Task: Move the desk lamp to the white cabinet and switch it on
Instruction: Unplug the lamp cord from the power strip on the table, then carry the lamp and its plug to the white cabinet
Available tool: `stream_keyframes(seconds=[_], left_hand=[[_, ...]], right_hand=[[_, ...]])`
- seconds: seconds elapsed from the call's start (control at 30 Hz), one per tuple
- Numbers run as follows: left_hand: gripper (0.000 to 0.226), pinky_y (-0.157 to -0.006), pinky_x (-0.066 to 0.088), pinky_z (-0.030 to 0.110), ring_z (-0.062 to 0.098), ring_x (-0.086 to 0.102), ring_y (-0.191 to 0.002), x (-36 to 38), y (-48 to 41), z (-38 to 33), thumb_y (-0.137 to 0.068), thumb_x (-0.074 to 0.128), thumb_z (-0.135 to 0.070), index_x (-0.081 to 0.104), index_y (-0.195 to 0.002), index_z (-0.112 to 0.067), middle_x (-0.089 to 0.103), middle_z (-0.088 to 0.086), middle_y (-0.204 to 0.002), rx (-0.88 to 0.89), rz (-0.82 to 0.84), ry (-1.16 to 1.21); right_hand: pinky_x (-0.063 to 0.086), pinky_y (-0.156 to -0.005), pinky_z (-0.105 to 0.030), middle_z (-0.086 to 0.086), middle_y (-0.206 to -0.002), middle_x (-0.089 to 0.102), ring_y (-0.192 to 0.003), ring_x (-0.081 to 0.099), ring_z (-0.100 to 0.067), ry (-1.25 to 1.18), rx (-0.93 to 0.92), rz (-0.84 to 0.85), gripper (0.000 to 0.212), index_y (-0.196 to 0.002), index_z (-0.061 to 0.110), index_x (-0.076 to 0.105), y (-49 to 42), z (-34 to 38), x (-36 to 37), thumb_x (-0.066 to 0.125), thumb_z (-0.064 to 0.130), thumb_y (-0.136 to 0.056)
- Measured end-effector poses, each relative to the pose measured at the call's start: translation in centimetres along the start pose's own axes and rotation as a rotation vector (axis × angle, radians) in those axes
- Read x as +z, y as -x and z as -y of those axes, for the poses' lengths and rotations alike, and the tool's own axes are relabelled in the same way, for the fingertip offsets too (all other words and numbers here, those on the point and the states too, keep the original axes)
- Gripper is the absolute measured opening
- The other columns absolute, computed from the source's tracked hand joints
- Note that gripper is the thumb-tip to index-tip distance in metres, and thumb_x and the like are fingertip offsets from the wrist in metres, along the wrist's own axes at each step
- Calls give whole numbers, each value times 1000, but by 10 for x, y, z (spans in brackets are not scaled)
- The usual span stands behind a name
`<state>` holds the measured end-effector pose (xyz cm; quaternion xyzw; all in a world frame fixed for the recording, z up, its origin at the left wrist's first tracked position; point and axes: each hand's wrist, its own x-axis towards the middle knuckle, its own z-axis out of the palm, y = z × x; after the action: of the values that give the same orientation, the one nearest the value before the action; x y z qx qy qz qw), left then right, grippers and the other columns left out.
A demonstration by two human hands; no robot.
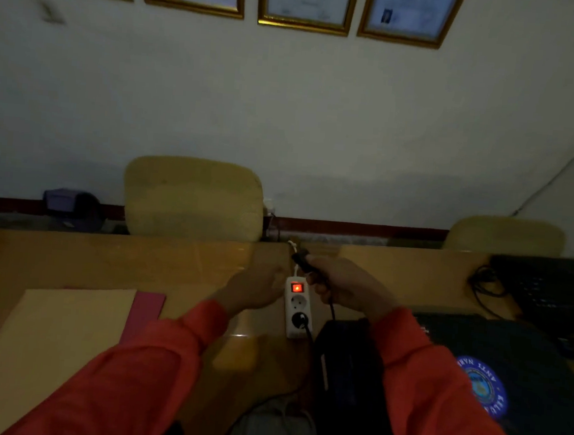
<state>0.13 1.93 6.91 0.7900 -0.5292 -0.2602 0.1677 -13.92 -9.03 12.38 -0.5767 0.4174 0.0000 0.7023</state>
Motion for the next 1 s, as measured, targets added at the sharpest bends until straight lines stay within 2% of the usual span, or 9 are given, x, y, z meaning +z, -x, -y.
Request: stream_keyframes(seconds=[0.03, 0.1, 0.17, 0.33, 0.47, 0.57, 0.77, 0.87, 1.0], left_hand=[[41, -83, 41, 29, 22, 56, -112, -9, 12, -8, -90, 53, -26, 48, -128, -13, 57, 11, -127, 22, -20, 30], [29, -72, 37, 15, -8, 56, -89, -24, 42, -23, -86, 57, -20, 57, -115, -17, 63, -4, -101, 111, -111, 126], [25, -61, 34, 5, -21, 52, -76, -33, 74, -33, -84, 59, -21, 60, -109, -19, 54, -23, -85, 165, -198, 178], [43, -82, 42, 25, 16, 57, -103, -33, 150, -38, -89, 56, -31, 51, -129, -17, 61, 5, -125, 126, -244, 160], [42, -84, 40, 22, 8, 51, -105, -30, 222, -45, -89, 57, -28, 50, -129, -19, 60, 2, -126, 144, -313, 256], [39, -80, 40, 11, 5, 52, -106, -22, 275, -46, -89, 58, -28, 52, -127, -21, 61, -4, -120, 149, -406, 325], [25, -77, 43, -1, -10, 54, -99, 23, 363, -32, -91, 56, -21, 60, -116, -23, 63, -11, -109, 13, -566, 557], [17, -80, 47, 11, -4, 57, -102, 61, 394, -20, -92, 55, -25, 62, -101, -38, 65, -15, -107, -155, -617, 725], [9, -98, 47, 45, 19, 58, -110, 117, 408, -3, -90, 57, -34, 62, -92, -41, 65, -7, -110, -381, -593, 954]], right_hand=[[32, -38, -16, 0, -64, 52, -40, 41, -5, -27, -48, -6, 24, -97, 9, 58, 12, 1, 4, 46, 30, -97], [33, -38, -18, 0, -62, 51, -42, 41, -8, -97, -127, -8, 22, -92, 10, 60, 37, 2, 14, 49, 28, -96], [36, -42, -21, 1, -61, 53, -45, 44, -9, -144, -194, 1, 23, -91, 11, 65, 62, -2, 22, 51, 29, -94], [47, -49, -25, 7, -61, 67, -52, 57, -9, -173, -331, 15, 23, -81, 23, 75, 120, -32, 40, 56, 32, -91], [43, -52, -26, 7, -62, 66, -50, 54, -8, -146, -415, -5, 26, -78, 23, 73, 158, -62, 60, 53, 25, -94], [41, -54, -26, 7, -62, 66, -51, 55, -6, -87, -457, -29, 24, -82, 22, 70, 186, -87, 72, 51, 23, -95], [41, -55, -27, -4, -73, 64, -55, 52, -13, -159, -341, -50, 18, -93, 10, 68, 222, -135, 96, 52, 19, -95], [42, -54, -27, -3, -71, 63, -54, 53, -12, -168, -309, -48, 21, -90, 7, 67, 233, -156, 102, 50, 18, -95], [48, -51, -27, -3, -72, 70, -51, 57, -11, -257, -249, -39, 19, -90, 9, 67, 239, -183, 101, 51, 18, -96]])
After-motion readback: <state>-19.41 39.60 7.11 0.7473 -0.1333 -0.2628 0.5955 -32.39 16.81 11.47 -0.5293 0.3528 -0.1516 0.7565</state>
